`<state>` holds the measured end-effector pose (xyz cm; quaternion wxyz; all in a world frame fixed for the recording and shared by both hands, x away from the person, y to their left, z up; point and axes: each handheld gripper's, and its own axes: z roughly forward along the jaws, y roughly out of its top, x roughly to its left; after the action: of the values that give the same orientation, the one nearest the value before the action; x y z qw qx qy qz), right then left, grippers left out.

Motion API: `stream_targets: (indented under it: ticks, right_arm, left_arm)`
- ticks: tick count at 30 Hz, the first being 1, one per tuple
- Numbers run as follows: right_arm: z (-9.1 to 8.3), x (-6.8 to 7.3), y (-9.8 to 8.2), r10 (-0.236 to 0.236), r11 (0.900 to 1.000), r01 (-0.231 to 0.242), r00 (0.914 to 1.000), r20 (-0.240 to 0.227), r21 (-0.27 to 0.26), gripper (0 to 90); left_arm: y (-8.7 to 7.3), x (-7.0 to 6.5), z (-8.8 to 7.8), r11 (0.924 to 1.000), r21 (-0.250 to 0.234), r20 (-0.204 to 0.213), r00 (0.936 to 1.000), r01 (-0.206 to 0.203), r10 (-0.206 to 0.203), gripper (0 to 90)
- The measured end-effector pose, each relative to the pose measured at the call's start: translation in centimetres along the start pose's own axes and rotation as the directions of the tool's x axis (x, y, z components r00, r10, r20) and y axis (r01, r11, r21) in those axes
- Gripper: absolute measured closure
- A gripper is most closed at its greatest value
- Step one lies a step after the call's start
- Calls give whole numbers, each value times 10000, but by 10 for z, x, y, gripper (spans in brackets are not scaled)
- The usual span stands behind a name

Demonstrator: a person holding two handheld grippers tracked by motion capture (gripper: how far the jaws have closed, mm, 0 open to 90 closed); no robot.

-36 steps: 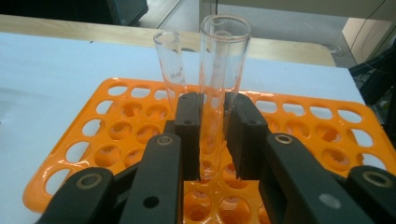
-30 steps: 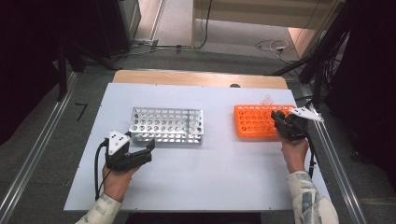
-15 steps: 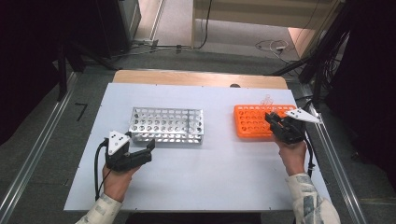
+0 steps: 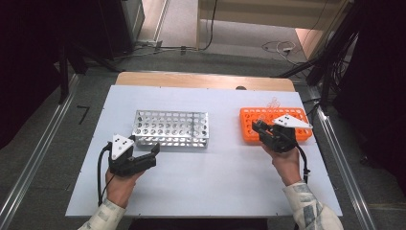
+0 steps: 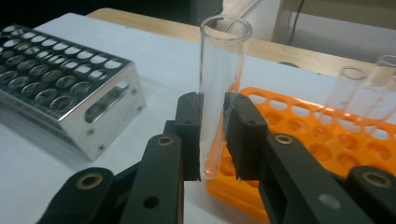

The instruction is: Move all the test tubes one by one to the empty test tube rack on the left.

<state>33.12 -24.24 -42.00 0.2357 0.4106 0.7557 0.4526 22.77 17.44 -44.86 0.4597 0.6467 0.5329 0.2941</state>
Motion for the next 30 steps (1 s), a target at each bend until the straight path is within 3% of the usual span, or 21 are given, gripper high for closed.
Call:
stream_targets:
  ticks: [14, 30]
  right_arm:
    - [18, 46, -5, -741, 9960, 794, 9903, -1174, 412, 733]
    - [32, 81, -10, -1109, 9898, 1268, 9722, -2061, 655, 733]
  left_arm:
    - [0, -3, 0, 10000, 10, 70, 10000, -58, 58, 134]
    - [0, -10, 3, 9998, 116, 307, 9994, -145, 142, 135]
